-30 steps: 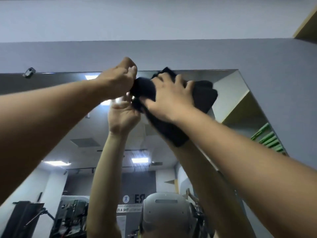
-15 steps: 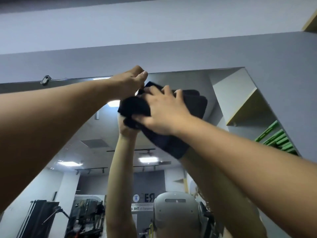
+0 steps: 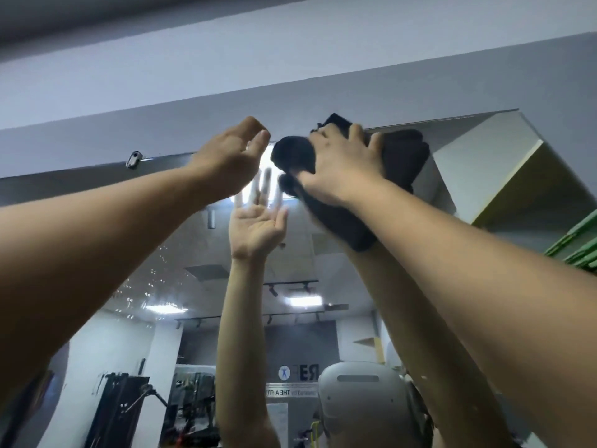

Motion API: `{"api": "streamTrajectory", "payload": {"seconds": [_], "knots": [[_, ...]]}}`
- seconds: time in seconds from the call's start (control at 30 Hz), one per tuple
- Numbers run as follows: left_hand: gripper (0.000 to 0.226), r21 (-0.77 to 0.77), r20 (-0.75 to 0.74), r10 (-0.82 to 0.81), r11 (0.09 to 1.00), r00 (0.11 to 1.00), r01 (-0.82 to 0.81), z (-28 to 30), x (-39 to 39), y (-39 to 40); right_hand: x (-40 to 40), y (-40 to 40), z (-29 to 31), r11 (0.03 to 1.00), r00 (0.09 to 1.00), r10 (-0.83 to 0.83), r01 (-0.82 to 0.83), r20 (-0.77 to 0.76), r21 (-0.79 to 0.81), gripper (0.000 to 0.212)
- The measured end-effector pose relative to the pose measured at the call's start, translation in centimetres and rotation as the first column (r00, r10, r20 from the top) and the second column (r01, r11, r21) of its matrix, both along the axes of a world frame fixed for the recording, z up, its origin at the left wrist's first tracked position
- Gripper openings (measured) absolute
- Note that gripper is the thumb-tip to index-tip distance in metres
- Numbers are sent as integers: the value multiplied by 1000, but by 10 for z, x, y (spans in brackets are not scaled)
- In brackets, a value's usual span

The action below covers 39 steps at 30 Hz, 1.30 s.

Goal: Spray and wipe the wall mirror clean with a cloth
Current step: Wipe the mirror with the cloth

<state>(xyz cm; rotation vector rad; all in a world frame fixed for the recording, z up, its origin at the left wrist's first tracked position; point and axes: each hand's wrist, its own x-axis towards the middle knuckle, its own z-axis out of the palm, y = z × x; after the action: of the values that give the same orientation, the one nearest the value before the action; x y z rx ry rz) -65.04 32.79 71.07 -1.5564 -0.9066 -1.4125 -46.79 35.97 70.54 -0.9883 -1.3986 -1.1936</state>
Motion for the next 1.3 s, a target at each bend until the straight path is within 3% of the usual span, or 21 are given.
{"api": "streamTrajectory", "payload": {"seconds": [0.1,0.23,0.33,0.5,0.7,0.8,0.93,1.1,1.3], "knots": [[38,-9,31,-51,999,998,51,1,-14,0,-25,-2,-41,1000,978,24,-23,208,-8,64],[41,-11,17,-49,999,999,49,-1,-21,-1,-46,-2,-117,999,865,48,-42,500,-22,70],[41,-29,4,-36,999,999,36,-1,-22,-1,-46,1,-134,998,806,58,-30,589,-57,69],[38,-56,-14,-20,998,1000,19,-4,-16,3,-45,-1,-82,995,865,97,-68,492,-75,69],[36,3,-128,-64,998,990,64,-14,-11,6,-49,1,0,994,979,104,-96,177,-53,71],[48,39,-185,-55,997,981,63,-14,-14,-3,-50,2,24,996,995,89,-87,55,-24,63],[37,112,-242,0,993,970,28,-15,-28,-15,-57,3,31,997,994,72,-72,-82,11,64],[31,109,-202,10,994,979,12,-16,-44,-20,-66,4,28,998,989,45,-39,-140,48,65],[33,79,-145,12,997,989,0,-16,-55,-27,-73,5,20,1000,994,-12,15,-105,24,71]]}}
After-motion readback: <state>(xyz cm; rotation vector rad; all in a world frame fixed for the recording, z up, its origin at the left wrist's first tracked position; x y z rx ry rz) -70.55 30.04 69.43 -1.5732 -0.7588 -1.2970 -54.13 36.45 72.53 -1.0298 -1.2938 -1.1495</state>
